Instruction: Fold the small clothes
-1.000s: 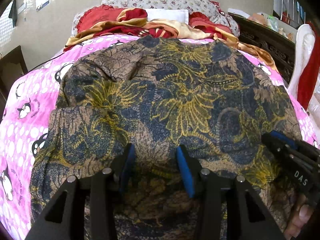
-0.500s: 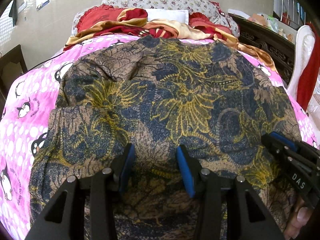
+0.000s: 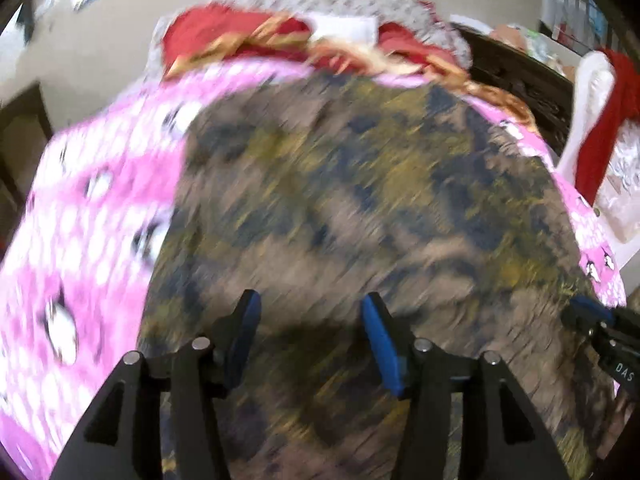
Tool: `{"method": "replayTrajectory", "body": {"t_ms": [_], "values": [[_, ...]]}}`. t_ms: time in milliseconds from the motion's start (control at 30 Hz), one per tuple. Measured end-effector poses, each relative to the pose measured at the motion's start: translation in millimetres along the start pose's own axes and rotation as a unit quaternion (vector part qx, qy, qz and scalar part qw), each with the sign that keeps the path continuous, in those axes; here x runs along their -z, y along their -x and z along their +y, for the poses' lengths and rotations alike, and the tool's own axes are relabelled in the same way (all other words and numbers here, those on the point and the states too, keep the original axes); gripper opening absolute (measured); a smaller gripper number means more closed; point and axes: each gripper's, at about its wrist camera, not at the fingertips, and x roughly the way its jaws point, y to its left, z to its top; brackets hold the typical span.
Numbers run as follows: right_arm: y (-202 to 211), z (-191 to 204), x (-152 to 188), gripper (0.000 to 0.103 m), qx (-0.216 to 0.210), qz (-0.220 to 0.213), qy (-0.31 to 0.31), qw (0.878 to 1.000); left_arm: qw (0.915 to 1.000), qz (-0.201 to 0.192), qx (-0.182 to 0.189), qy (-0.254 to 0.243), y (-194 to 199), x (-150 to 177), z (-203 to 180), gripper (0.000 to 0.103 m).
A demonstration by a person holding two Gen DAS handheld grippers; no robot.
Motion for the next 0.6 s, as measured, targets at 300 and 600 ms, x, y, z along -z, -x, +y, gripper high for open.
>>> {"method": "replayTrajectory", "body": {"t_ms": [300, 600], "values": [[49.0, -2.6, 22.0, 0.029, -0.02, -0.006, -0.001, 1.0, 0.9992, 0.009, 0.037, -0.007, 65.9, 31.8, 37.8, 0.065], [75.5, -9.7, 93.8, 0.036, -0.03, 0.028, 0.042, 0.998, 0.9967, 0.057, 0.052, -0.026, 121.8, 123.5, 79.4, 0.077]]}}
